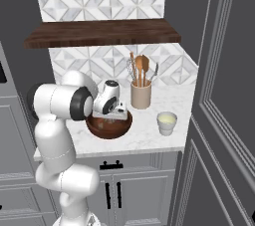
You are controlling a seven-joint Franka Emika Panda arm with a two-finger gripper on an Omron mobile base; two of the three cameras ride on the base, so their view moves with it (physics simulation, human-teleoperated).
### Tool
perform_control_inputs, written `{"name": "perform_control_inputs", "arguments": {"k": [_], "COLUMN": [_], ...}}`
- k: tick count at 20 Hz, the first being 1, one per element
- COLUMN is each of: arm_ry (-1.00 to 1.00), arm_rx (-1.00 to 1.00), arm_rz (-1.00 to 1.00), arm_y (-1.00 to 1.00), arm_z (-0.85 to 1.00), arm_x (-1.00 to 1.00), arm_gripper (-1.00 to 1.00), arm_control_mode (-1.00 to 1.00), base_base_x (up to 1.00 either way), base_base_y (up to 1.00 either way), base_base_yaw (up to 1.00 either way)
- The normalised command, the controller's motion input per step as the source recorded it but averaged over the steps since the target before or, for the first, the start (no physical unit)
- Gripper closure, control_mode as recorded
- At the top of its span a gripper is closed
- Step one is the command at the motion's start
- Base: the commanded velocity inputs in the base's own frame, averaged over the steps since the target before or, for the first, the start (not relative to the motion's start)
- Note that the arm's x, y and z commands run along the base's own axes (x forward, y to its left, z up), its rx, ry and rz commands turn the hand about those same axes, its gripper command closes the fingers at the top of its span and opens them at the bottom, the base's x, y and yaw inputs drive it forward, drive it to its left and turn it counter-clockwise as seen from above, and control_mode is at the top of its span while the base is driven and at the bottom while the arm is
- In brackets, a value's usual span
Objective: Grab a lemon wedge from the fridge and one ice cube from the ice bowl, and put them in the glass of lemonade.
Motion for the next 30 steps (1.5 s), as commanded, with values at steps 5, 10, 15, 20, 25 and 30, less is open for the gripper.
{"name": "perform_control_inputs", "arguments": {"k": [5, 10, 15, 20, 25, 30], "arm_ry": [0.00, 0.00, 0.00, 0.00, -0.02, -0.09], "arm_rx": [0.00, 0.00, 0.01, 0.01, 0.05, 0.05], "arm_rz": [0.00, 0.00, 0.00, 0.00, 0.00, 0.00], "arm_y": [0.00, -0.04, 0.00, -0.05, -0.06, -0.02], "arm_z": [0.00, 0.16, 0.40, 0.24, 0.11, 0.07], "arm_x": [0.00, 0.00, 0.00, 0.00, -0.03, -0.22], "arm_gripper": [1.00, 1.00, 1.00, 1.00, 1.00, 1.00], "arm_control_mode": [-1.00, -1.00, -1.00, -1.00, -1.00, -1.00], "base_base_x": [0.00, 0.00, 0.00, 0.00, 0.00, 0.00], "base_base_y": [0.00, 0.00, 0.00, 0.00, 0.00, 0.00], "base_base_yaw": [0.00, 0.00, 0.00, 0.00, 0.00, 0.00]}}
